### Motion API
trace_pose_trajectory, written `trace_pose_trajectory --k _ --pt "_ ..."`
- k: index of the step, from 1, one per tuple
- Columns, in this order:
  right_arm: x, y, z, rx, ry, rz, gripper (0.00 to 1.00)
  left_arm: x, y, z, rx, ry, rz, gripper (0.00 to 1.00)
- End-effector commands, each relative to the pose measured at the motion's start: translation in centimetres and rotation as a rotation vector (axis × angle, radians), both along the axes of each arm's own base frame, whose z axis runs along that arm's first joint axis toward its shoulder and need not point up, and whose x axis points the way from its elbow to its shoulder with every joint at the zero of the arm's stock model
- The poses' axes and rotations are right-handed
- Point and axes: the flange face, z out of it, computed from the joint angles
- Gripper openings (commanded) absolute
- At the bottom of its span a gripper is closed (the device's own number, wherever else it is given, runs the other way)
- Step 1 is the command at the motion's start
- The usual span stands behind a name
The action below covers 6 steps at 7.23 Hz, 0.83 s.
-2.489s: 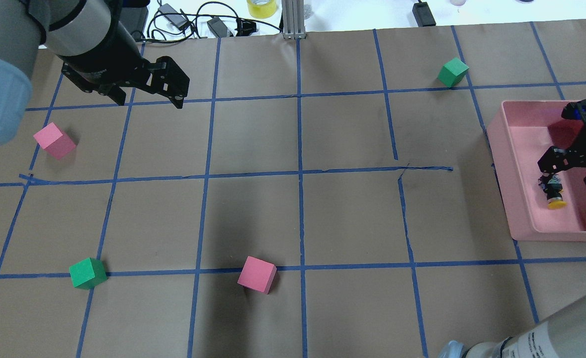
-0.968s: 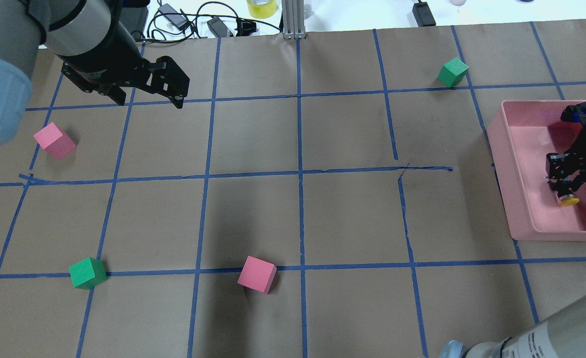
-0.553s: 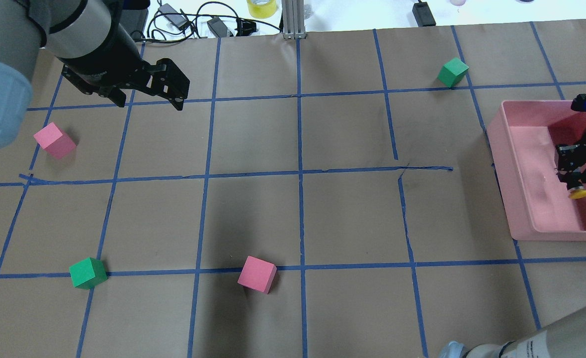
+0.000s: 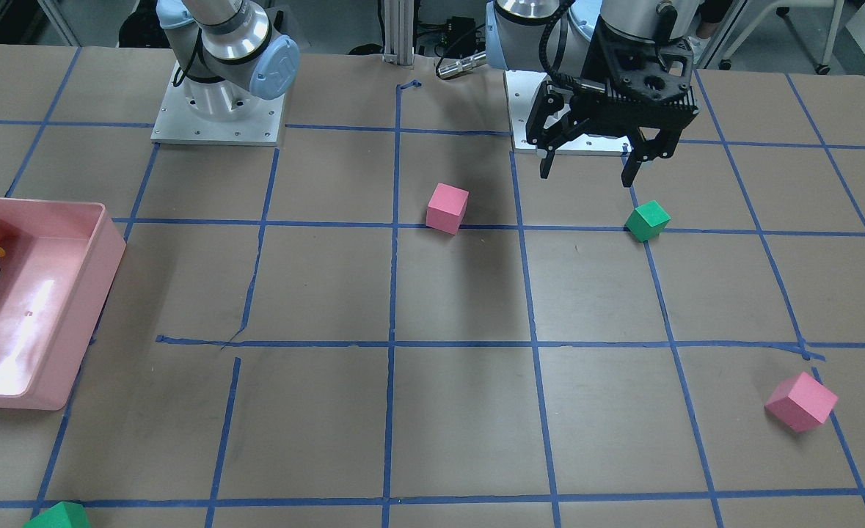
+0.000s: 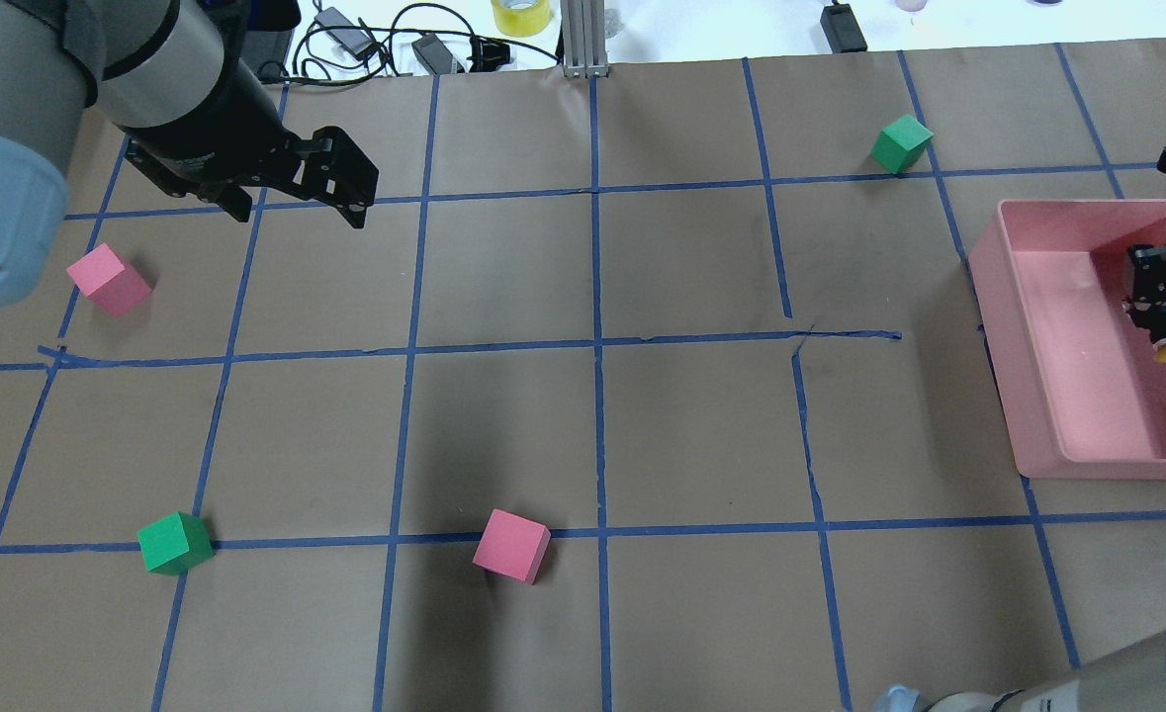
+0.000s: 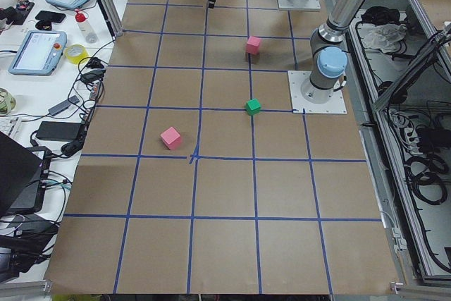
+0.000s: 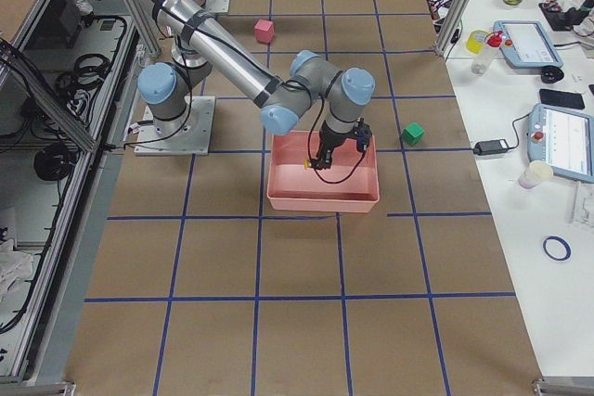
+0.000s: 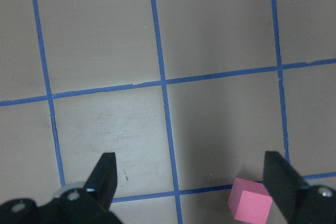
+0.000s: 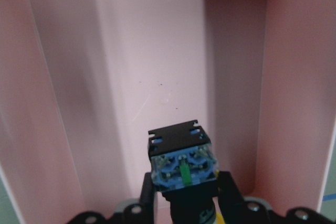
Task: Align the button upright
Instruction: 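Lift the switch out of the pink tray with the right gripper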
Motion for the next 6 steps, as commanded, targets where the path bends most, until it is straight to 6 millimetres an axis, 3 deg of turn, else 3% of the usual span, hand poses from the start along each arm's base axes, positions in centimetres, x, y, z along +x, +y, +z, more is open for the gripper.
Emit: trace_pose_trajectory --k 1,4,6 --pt "2.8 -1.9 3.6 0.024 -0.016 0.054 0.0 0.0 0.0 0.0 0.0 0.001 0.0 1.0" --pt "10.7 -1.8 6.5 0.031 0.003 0.019 0.0 0.0 0.7 0.5 0.045 -0.002 0.006 1.0" --pt "18.5 -2.1 7.8 0.002 0.031 0.049 0.0 0.1 1.2 0.6 0.06 -0.004 0.008 1.0"
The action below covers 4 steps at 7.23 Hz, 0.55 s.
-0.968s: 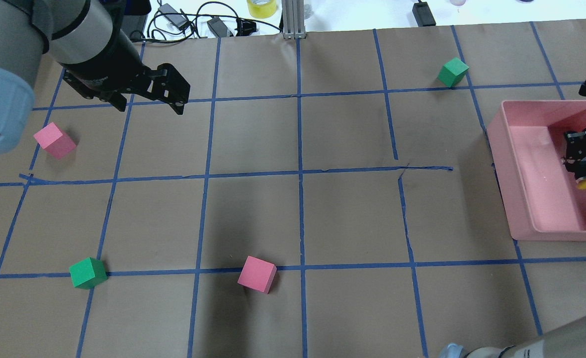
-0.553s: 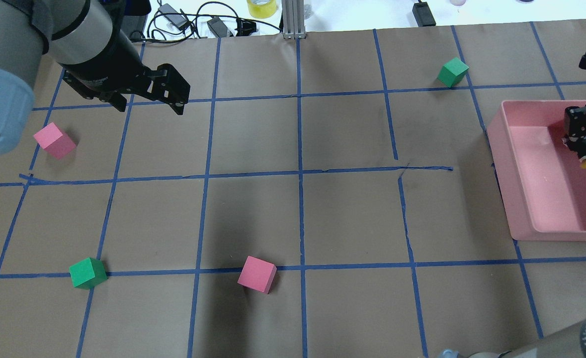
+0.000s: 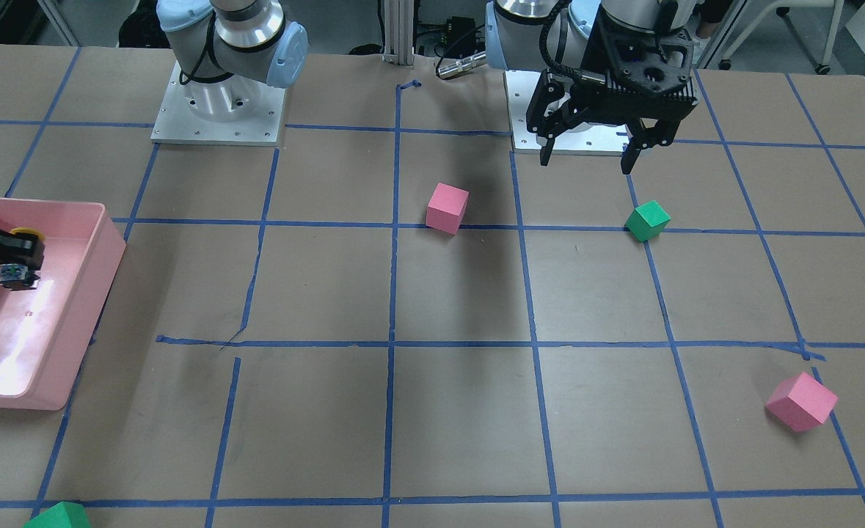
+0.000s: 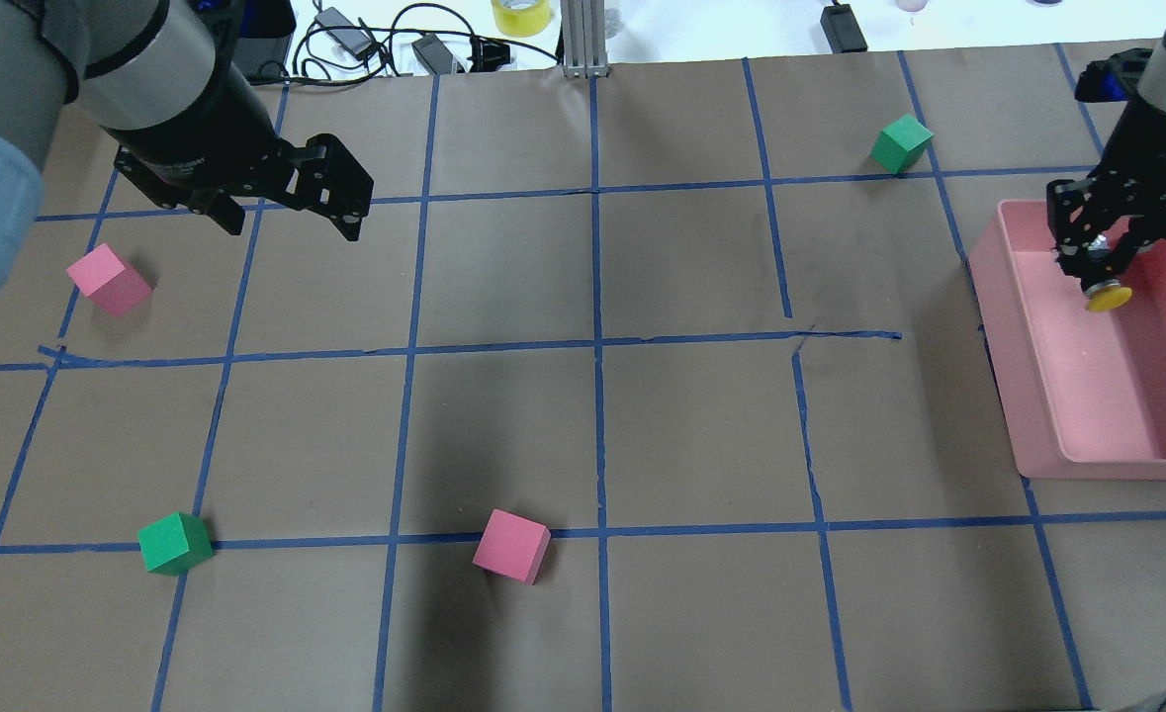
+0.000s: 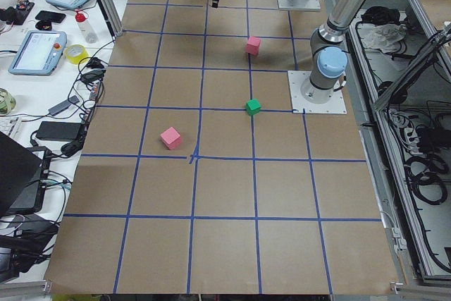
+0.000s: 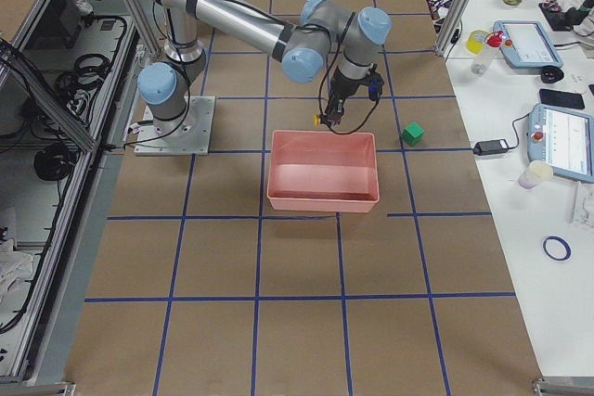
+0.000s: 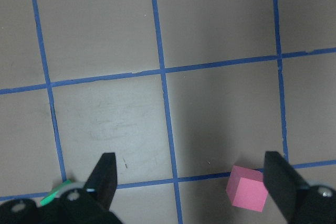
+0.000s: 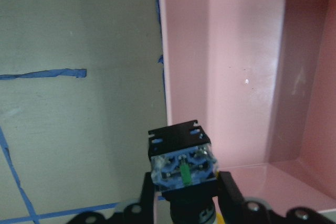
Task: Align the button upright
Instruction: 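Lift the switch out of the pink tray with the right gripper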
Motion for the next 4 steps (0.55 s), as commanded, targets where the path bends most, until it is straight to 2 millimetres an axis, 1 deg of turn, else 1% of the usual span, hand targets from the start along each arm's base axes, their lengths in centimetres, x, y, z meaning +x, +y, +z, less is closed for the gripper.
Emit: trace_pose_trajectory --k 1,2,3,4 --pt "7.5 0.1 1.1 -0.025 0.03 0.001 0.0 0.1 0.3 -0.2 0.013 0.002 0.001 1.0" --pt "9.5 0.2 1.2 -0.032 0.037 0.0 0.0 0.0 0.3 -0.4 0.016 0.002 -0.007 1.0" --pt "12.3 0.3 1.2 -0.049 -0.006 -0.029 0.0 0.0 0.3 -0.5 0.016 0.004 -0.006 1.0" --pt "14.0 0.3 1.1 -0.055 -0.025 -0.034 0.0 0.0 0.3 -0.5 0.016 0.004 -0.006 1.0"
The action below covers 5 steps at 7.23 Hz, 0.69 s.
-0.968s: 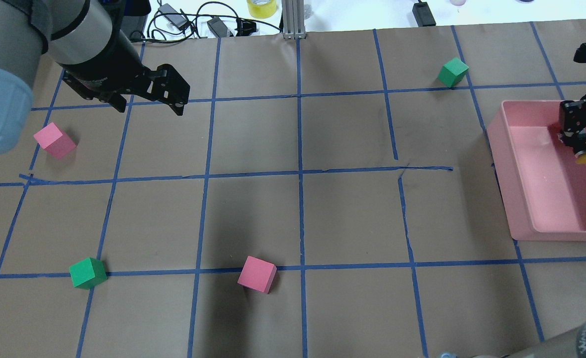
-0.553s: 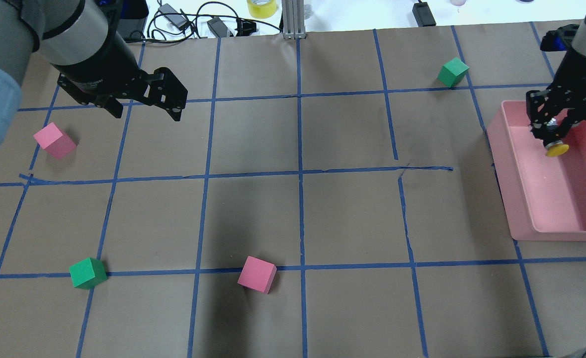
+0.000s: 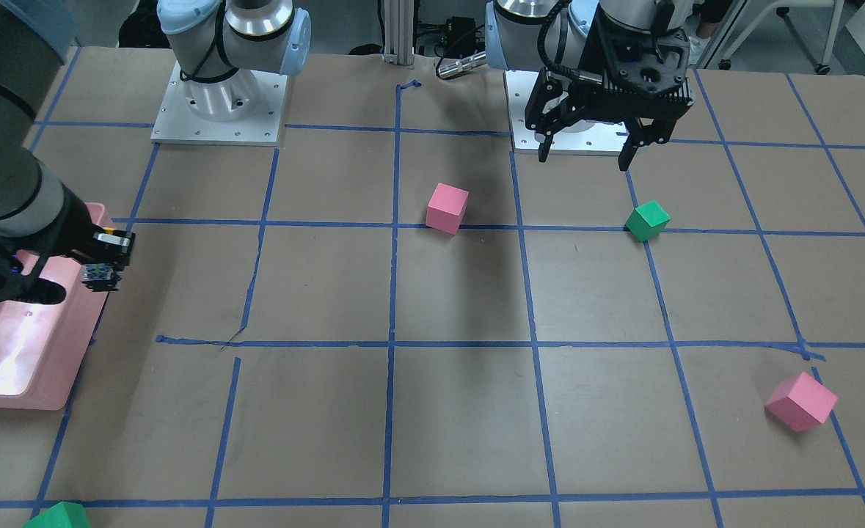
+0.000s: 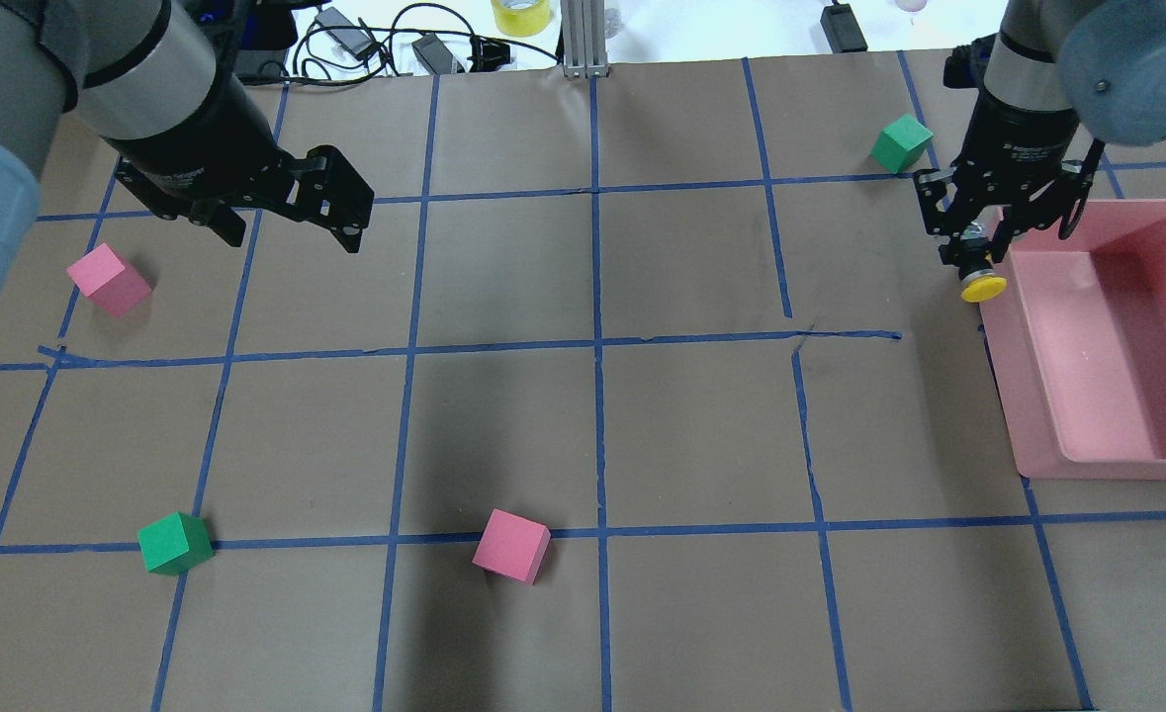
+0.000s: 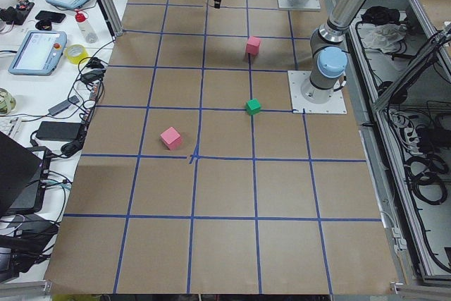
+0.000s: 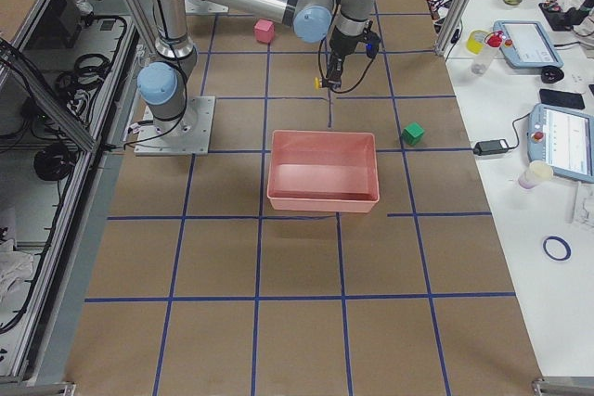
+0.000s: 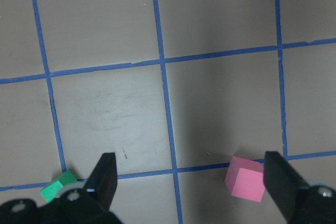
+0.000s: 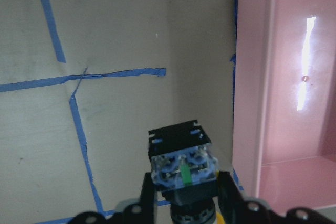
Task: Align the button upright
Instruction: 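Lift the switch out of the pink tray with the right gripper, then carry the switch toward the table center with the right gripper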
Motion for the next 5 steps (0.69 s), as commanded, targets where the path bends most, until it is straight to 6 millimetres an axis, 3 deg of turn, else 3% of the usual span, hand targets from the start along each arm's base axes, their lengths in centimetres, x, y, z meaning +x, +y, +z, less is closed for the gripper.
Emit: trace_pose_trajectory --k 1,2,4,5 --pt "2.9 0.2 0.0 -0.012 -0.03 -0.012 0.0 0.0 0.0 0.0 -0.001 0.001 0.0 1.0" --pt "4.1 0.3 -0.2 -0.013 -0.036 -0.023 0.0 0.0 0.0 -0.1 0.001 0.001 0.0 1.0" --pt "9.1 0.4 -0.8 -0.043 -0.029 -0.015 0.0 0.0 0.0 0.0 -0.001 0.001 0.0 1.0" --pt "10.2 0.4 -1.3 -0.035 -0.051 -0.013 0.0 0.0 0.0 0.0 -0.001 0.001 0.0 1.0"
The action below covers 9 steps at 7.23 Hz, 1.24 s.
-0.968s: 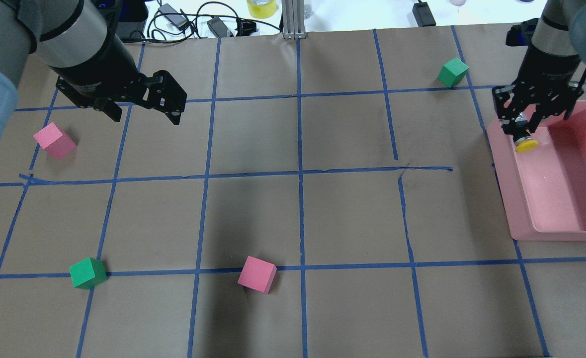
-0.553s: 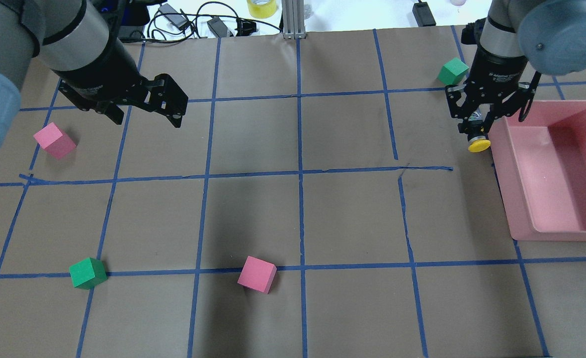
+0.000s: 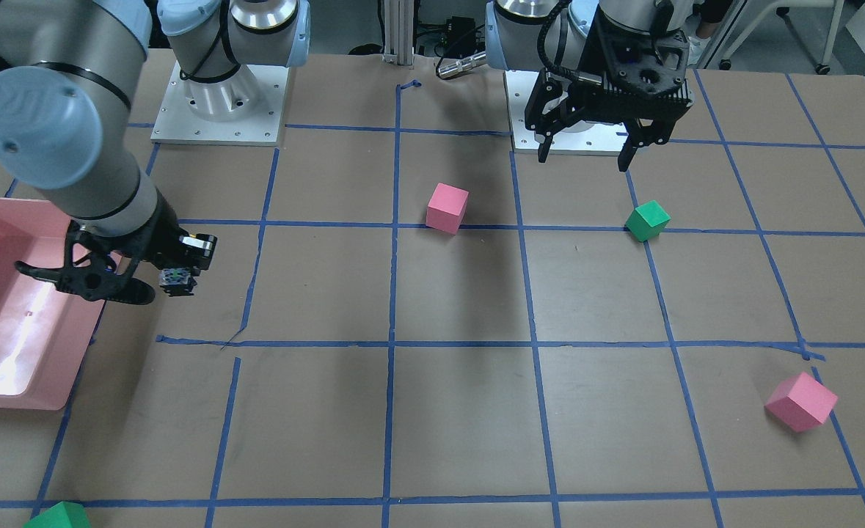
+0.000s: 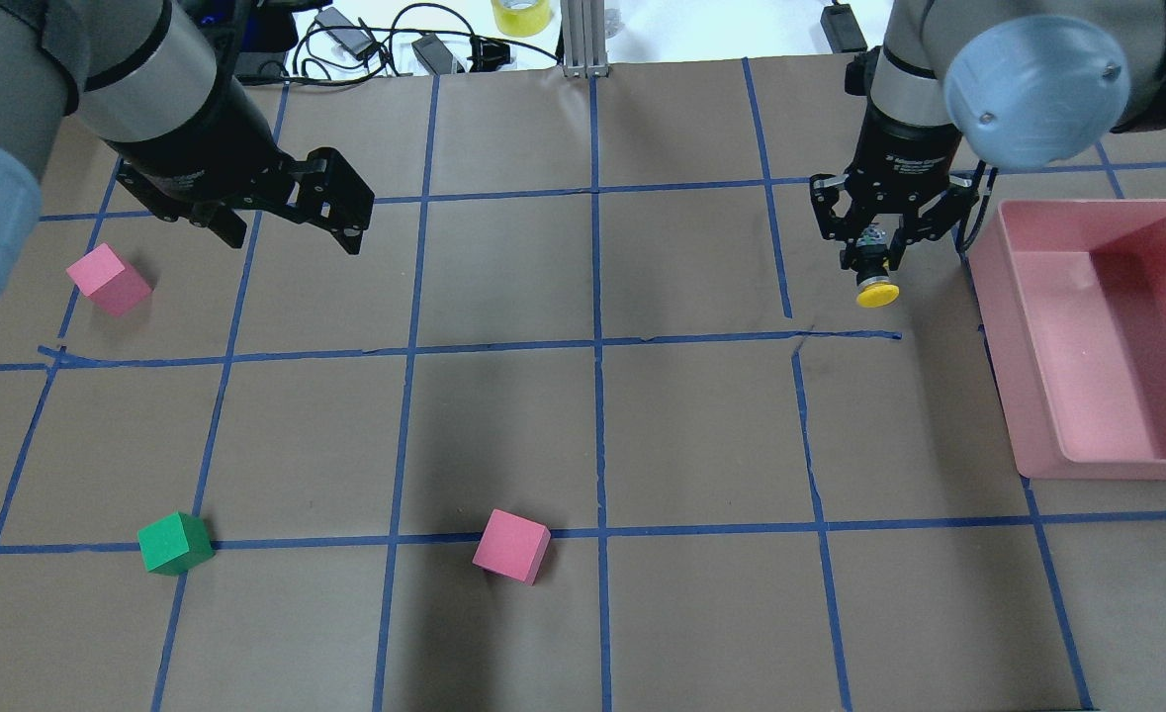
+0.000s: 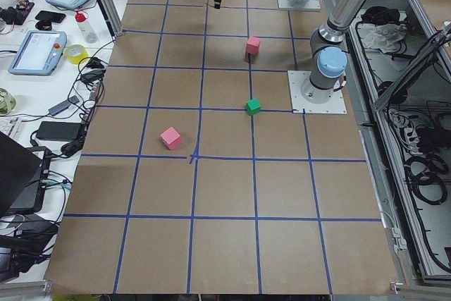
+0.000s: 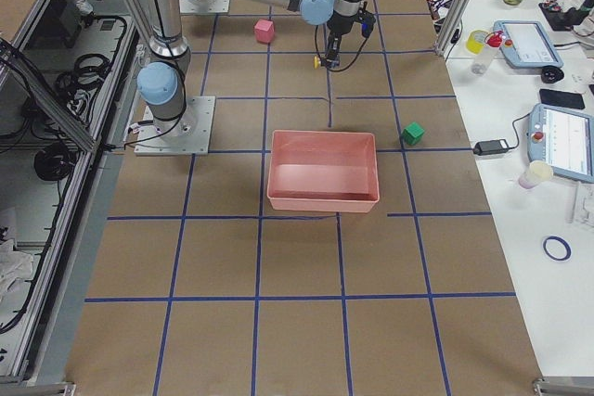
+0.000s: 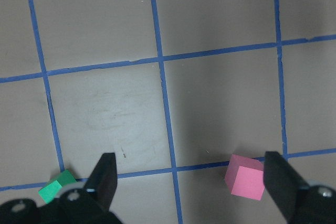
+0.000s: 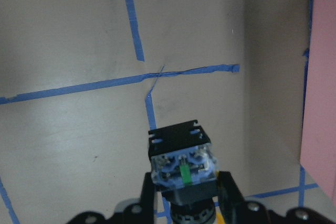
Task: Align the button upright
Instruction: 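Carry the switch toward the table center with the right gripper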
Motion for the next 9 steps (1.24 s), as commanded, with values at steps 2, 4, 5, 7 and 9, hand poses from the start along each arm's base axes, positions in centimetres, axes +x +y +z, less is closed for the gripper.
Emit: trace_pose_trajectory --k 2,4,5,7,9 --pt "6.1 -0.3 -1.8 -0.048 -0.026 0.004 0.0 0.0 0.0 0.0 0.0 -0.002 0.0 1.0" --pt "9.6 -0.4 -3.5 -0.066 -0.027 -0.038 0.0 0.0 0.0 0.0 0.0 -0.002 0.0 1.0" --pt "10.7 -0.4 -3.9 -0.065 -0.057 -0.071 0.0 0.0 0.0 0.0 0.0 -0.002 0.0 1.0" --pt "14.1 0.0 -5.9 -0.063 -0.058 -0.116 0.0 0.0 0.0 0.0 0.0 -0.002 0.0 1.0" --pt "16.5 -0.2 -7.5 -0.088 -0.068 -0.126 0.0 0.0 0.0 0.0 0.0 -0.002 0.0 1.0"
